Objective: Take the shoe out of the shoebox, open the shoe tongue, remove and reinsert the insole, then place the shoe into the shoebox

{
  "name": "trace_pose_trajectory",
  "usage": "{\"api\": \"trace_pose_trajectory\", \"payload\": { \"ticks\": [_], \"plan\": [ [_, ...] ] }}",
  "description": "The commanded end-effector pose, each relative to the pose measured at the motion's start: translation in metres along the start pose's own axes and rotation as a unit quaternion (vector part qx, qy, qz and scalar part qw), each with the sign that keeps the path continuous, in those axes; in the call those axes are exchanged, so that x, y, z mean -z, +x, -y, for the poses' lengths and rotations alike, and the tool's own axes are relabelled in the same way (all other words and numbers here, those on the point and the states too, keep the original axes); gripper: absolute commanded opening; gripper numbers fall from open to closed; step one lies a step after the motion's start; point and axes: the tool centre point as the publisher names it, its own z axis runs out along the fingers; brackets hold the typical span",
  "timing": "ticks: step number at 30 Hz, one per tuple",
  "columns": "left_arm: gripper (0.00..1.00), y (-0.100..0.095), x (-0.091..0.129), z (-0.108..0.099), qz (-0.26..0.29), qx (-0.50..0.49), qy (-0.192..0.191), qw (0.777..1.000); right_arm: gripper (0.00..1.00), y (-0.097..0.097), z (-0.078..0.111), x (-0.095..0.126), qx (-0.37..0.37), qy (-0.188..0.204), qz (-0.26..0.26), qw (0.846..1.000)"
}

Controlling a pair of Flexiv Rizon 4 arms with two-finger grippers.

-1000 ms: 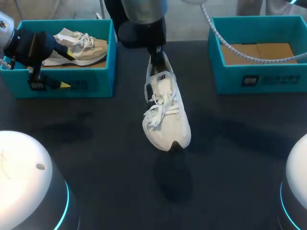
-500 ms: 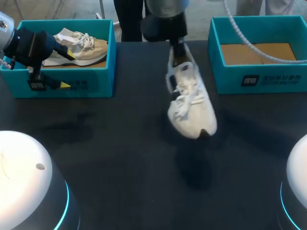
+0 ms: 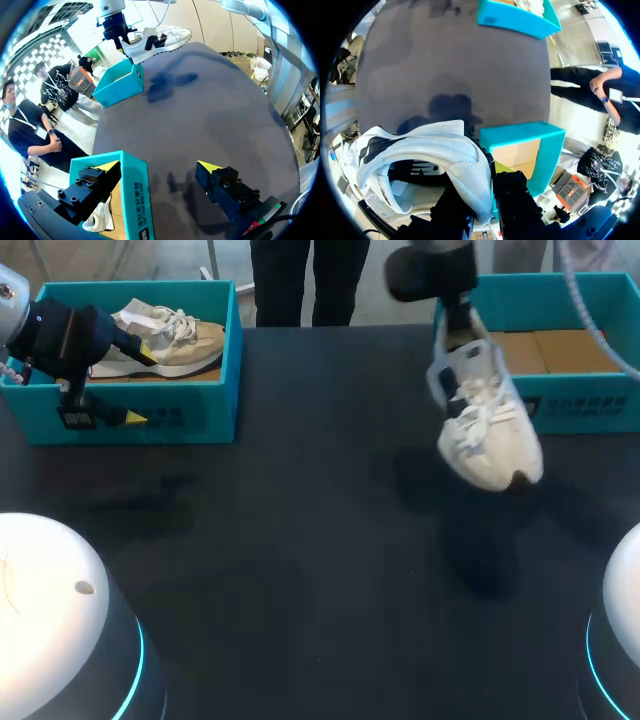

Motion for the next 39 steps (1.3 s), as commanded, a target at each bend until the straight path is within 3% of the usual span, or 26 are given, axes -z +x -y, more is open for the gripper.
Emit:
{"api": "trace_pose_trajectory", "payload": {
  "ticks": [1,9,18,37,39],
  "plan": [
    [1.00,0.001,0.001,0.000,0.000,0.000,-0.001,1.000,0.00,-0.014,0.040,-0.005,-0.006,-0.042,-0.002,0.999],
    [1.00,0.001,0.001,0.000,0.000,0.000,-0.001,1.000,0.00,-0.044,0.079,-0.016,-0.026,-0.047,0.011,0.999],
    [1.00,0.001,0.001,0.000,0.000,0.000,-0.001,1.000,0.00,-0.077,0.106,-0.022,-0.029,-0.040,0.005,0.999],
    [1.00,0.001,0.001,0.000,0.000,0.000,-0.001,1.000,0.00,-0.077,0.106,-0.022,-0.029,-0.040,0.005,0.999],
    [1.00,0.001,0.001,0.000,0.000,0.000,-0.001,1.000,0.00,-0.082,0.113,-0.026,-0.036,-0.034,-0.001,0.999]
  ]
}}
